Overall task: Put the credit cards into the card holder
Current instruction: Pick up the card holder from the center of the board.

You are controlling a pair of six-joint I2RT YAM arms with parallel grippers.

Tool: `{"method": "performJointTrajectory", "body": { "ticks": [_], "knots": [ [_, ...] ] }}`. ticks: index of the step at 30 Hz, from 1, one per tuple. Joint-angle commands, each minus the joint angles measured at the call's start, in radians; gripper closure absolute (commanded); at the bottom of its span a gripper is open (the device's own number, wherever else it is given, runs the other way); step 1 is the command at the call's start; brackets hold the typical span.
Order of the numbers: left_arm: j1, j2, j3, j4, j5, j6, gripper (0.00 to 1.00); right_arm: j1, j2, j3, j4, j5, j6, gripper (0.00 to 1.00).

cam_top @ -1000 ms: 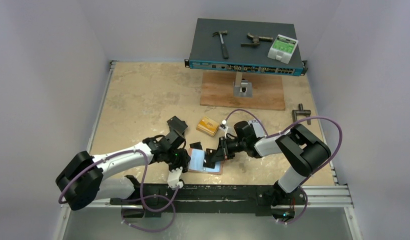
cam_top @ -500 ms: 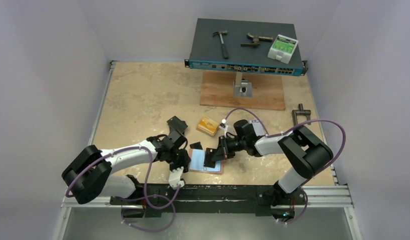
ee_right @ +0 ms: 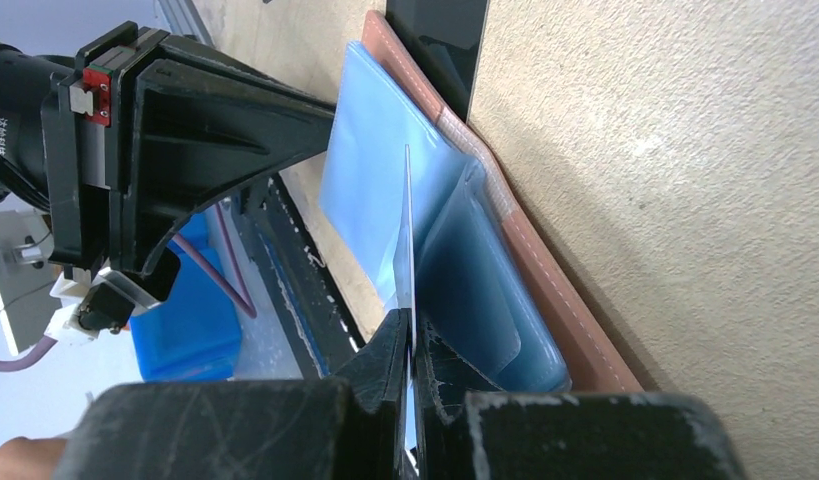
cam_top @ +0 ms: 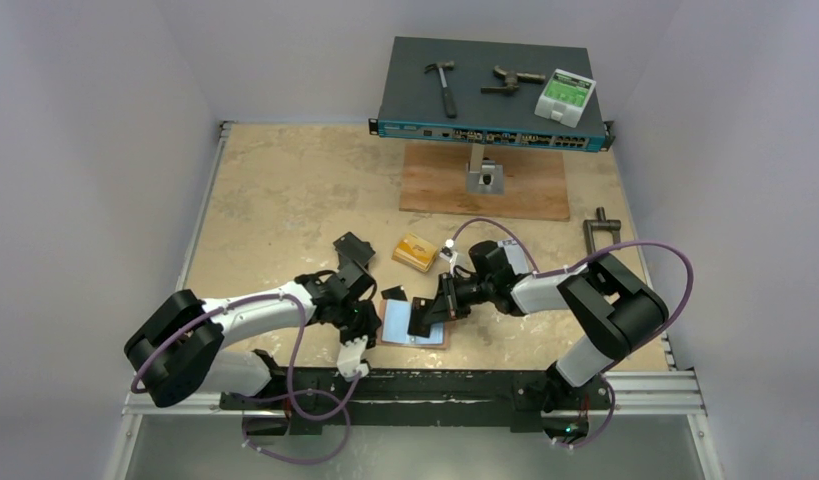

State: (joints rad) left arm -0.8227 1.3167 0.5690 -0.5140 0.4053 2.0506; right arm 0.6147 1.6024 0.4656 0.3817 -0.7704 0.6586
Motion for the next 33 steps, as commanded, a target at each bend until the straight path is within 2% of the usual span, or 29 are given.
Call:
{"method": "performJointTrajectory", "body": {
  "ticks": [1, 17, 24, 28, 33],
  "knots": [
    [-0.01, 0.006, -0.009, -0.018, 0.04, 0.123, 0.94, 0.0, -0.005, -0.007, 0.004, 0.008, 0.005, 1.0],
    [-0.025, -0.003, -0.03, -0.003, 0.025, 0.116, 0.94, -0.008, -0.018, 0.023, -0.034, 0.042, 0.041, 1.0],
    [-0.076, 0.005, -0.036, 0.049, -0.026, 0.026, 0.95, -0.006, -0.047, 0.056, -0.17, 0.054, 0.008, 1.0],
    [-0.092, 0.006, -0.049, 0.083, -0.067, -0.019, 0.95, -0.005, -0.088, 0.071, -0.283, 0.111, -0.022, 1.0],
    [-0.118, 0.02, -0.049, 0.109, -0.129, -0.1, 0.96, 0.003, -0.129, 0.068, -0.332, 0.15, -0.03, 1.0]
  ]
}}
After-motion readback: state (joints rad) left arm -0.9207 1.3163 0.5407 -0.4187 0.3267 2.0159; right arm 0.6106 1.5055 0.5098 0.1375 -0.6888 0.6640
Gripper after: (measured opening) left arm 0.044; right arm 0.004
